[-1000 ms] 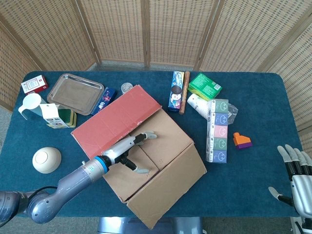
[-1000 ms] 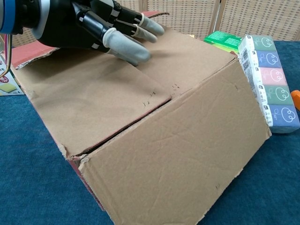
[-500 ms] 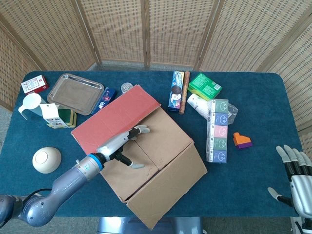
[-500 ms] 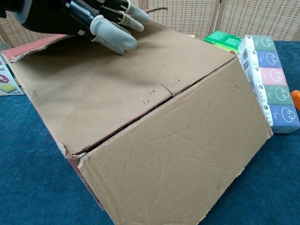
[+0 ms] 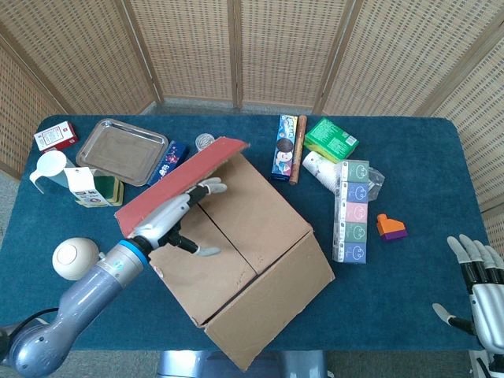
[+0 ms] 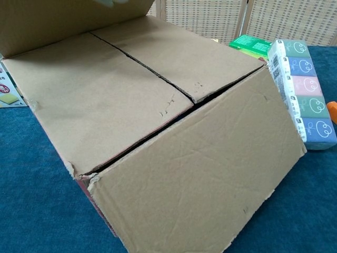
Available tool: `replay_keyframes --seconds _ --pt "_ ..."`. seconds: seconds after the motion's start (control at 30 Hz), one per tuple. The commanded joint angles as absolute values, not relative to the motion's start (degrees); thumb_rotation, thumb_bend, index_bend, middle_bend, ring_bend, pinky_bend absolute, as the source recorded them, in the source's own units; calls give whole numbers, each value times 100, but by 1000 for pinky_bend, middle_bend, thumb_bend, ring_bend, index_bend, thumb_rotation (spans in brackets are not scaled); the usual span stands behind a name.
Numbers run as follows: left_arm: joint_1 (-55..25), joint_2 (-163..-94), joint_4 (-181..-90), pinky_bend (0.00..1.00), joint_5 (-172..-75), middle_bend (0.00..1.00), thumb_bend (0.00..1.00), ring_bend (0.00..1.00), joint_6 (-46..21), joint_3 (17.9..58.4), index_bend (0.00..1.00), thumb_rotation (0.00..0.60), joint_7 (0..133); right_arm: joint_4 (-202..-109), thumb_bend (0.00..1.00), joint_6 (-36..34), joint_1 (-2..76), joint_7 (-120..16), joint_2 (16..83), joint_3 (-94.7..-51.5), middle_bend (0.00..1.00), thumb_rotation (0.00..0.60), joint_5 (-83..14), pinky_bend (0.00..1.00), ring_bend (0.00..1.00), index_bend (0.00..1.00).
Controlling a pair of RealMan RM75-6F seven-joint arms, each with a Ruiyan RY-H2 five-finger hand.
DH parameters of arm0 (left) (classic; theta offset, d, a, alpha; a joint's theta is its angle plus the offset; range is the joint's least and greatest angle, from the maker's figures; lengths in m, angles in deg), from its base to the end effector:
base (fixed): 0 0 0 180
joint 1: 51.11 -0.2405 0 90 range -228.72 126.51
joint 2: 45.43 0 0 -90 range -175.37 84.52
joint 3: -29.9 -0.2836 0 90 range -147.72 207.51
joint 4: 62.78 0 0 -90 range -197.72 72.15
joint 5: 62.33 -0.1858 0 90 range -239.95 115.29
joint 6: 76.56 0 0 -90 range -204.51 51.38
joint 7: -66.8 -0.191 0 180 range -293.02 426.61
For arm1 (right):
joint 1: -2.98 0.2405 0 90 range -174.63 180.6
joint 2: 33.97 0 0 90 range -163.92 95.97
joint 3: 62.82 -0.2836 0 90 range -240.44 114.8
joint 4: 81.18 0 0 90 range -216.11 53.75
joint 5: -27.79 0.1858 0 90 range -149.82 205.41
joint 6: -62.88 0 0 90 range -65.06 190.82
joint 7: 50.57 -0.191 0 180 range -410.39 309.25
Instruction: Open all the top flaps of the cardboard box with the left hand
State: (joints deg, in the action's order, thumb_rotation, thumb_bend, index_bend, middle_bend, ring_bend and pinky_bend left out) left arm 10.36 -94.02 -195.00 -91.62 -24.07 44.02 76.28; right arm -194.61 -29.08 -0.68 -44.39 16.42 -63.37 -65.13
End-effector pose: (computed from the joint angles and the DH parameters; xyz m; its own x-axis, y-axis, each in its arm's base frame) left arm -0.0238 0.3540 0.1448 -0.1932 0.5718 0.7973 0.9515 -0.0890 0.2944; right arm -0.2697 -0.1753 0.2479 0.3805 0.0244 0.9244 -0.9248 0.0092 0.3804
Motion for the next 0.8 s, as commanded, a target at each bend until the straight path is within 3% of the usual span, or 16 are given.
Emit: replay_keyframes --seconds 0.03,0.4,0.8 --pt "895 -9011 -19687 48 -9160 0 0 0 -2337 4540 112 600 7577 -19465 0 -2907 -70 -4447 1635 -6327 0 600 -6530 0 0 0" --pt "285 -8177 -19586 46 -9293 0 0 0 -2323 4417 114 600 7445 -19475 0 -2828 -48 -4413 1633 -6291 0 600 -6561 0 0 0" --pt "-617 -8278 -18485 45 -9966 0 0 0 -2978 4228 117 600 8209 -19483 0 -2816 -43 -4326 1677 -6300 0 600 -6528 0 0 0"
